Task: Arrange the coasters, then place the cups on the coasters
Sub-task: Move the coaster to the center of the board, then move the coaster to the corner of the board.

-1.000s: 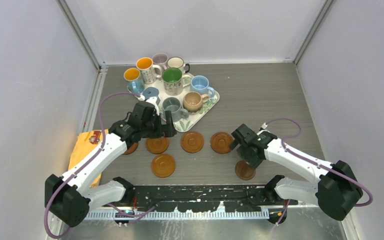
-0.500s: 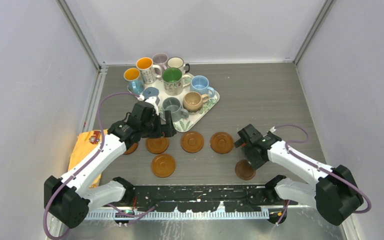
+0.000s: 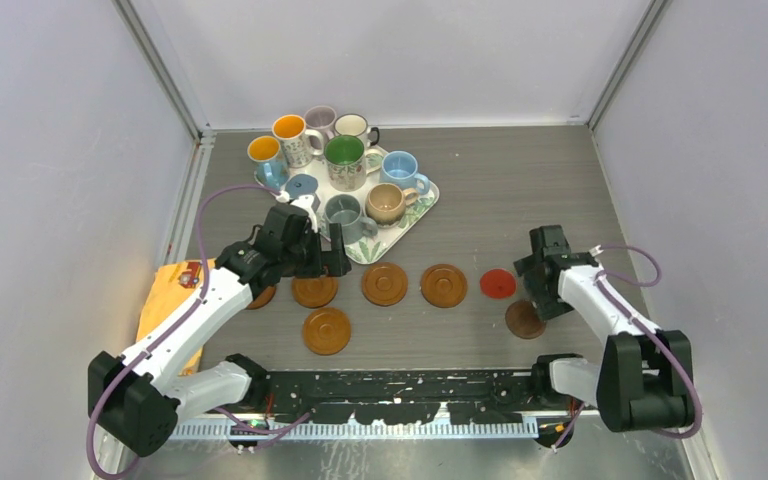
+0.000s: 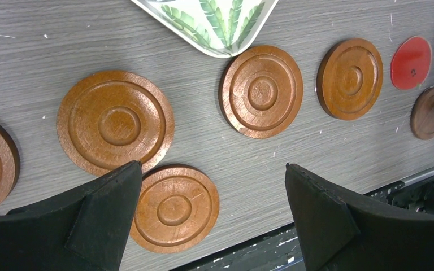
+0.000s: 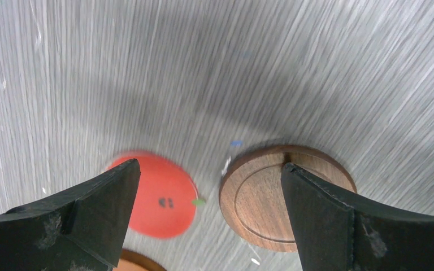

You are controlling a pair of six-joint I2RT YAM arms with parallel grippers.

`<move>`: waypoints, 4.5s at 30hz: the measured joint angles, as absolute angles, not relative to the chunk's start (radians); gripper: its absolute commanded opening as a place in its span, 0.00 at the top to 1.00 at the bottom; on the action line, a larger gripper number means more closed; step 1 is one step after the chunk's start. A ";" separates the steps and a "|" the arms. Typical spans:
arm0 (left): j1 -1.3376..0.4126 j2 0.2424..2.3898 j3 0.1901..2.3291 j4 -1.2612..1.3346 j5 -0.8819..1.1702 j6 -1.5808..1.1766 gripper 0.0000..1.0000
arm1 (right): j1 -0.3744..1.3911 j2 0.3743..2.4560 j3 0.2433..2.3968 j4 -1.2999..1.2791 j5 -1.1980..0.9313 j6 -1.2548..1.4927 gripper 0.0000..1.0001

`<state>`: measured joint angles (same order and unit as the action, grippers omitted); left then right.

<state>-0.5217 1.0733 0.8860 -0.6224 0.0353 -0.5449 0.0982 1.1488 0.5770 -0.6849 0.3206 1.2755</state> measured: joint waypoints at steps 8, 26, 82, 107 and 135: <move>-0.522 1.073 0.900 -0.646 0.039 -0.534 0.00 | -0.106 1.353 0.709 -0.620 0.315 1.136 0.00; -0.522 1.050 0.897 -0.657 0.046 -0.539 0.00 | -0.146 1.578 0.911 -0.529 0.291 1.045 0.00; -1.233 1.611 1.039 -0.349 -0.039 -0.932 0.00 | 0.259 1.257 1.114 -0.849 0.374 0.910 0.00; -0.436 0.915 0.738 -0.672 0.039 -0.729 0.00 | 1.219 1.638 1.121 -0.649 0.481 1.473 0.00; -0.436 0.851 0.801 -0.822 0.072 -0.611 0.00 | 1.131 1.496 0.805 -0.827 0.625 1.941 0.00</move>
